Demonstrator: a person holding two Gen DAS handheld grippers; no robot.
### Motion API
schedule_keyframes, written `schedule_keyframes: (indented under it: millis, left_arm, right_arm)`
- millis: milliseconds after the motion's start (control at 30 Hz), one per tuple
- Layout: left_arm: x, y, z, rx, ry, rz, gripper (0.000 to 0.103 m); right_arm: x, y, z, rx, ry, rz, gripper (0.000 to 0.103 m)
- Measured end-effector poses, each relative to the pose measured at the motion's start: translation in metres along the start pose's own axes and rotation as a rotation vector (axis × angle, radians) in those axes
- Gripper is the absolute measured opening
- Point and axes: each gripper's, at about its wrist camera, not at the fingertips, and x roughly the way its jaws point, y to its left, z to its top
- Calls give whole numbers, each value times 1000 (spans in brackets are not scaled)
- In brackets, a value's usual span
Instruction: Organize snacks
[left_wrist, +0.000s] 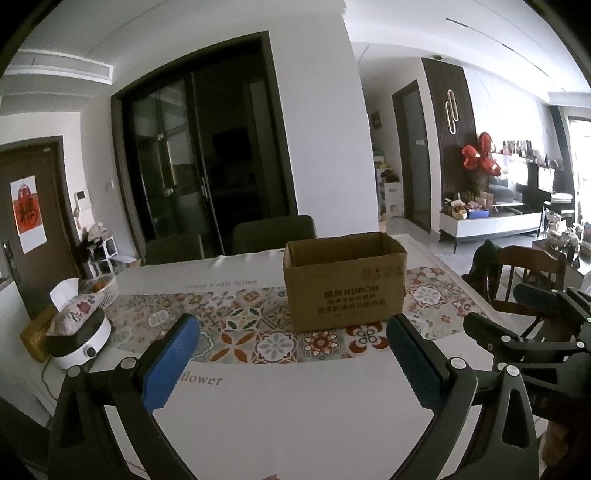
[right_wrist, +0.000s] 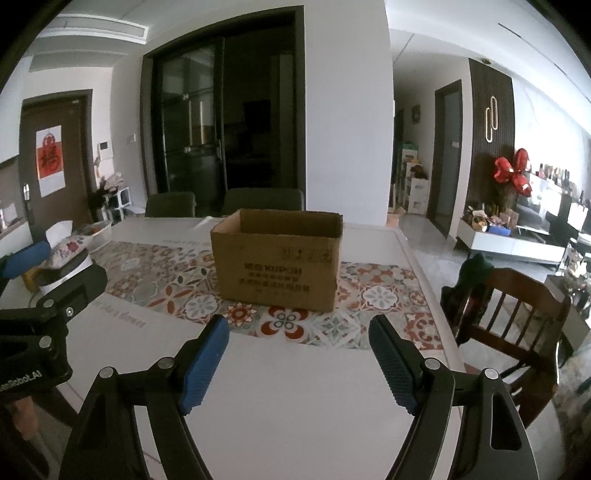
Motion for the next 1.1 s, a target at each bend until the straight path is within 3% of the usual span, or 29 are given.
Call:
schedule_keyframes:
  millis: [1100]
  left_arm:
    - [-6,-9,5,3,-4,-24,103]
  right_arm:
    - [-12,-7,2,36,-32,-1,79]
